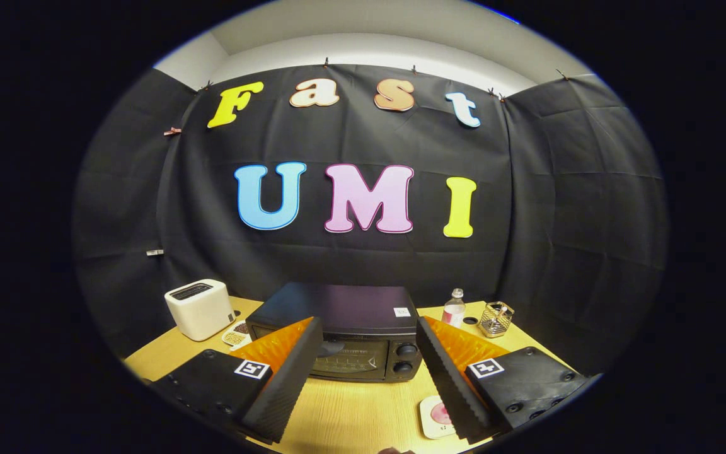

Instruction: Open the toaster oven, put the food inside, and close the toaster oven door.

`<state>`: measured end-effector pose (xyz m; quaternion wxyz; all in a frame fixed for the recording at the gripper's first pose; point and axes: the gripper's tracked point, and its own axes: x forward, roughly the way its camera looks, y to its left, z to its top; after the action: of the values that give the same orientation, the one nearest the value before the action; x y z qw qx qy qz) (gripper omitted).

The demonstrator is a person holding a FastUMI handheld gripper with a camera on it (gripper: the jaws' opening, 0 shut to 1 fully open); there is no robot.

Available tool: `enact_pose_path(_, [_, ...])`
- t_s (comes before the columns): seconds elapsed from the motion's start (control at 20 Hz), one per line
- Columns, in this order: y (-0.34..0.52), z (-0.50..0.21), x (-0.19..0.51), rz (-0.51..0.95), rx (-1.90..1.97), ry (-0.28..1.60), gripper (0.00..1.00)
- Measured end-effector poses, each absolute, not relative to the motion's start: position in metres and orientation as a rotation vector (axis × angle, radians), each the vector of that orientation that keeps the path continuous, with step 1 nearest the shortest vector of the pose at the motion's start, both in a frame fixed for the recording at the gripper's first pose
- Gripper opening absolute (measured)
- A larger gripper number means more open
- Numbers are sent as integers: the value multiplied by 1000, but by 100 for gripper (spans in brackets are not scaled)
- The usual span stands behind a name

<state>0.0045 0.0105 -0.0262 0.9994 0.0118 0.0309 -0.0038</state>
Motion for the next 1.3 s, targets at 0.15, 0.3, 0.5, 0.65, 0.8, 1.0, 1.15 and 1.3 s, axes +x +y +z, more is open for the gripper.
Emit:
enact_pose_path(0.15, [20, -32, 21, -2, 26, 72, 98])
enact_pose_path(0.3, [33, -40, 38, 10, 39, 97, 98])
enact_pose_path(0.5, [50, -49, 61, 14, 60, 124, 98])
enact_pose_path(0.65, [67, -60, 82, 9, 70, 142, 98])
enact_pose_path(0.8, [80, -78, 98, 6, 78, 177, 98])
enact_pose_path(1.0, [93, -104, 119, -1, 61, 217, 98])
enact_pose_path(1.15, [97, -117, 127, -5, 42, 230, 99])
enact_pose_path(1.3, [101, -135, 135, -14, 44, 263, 99])
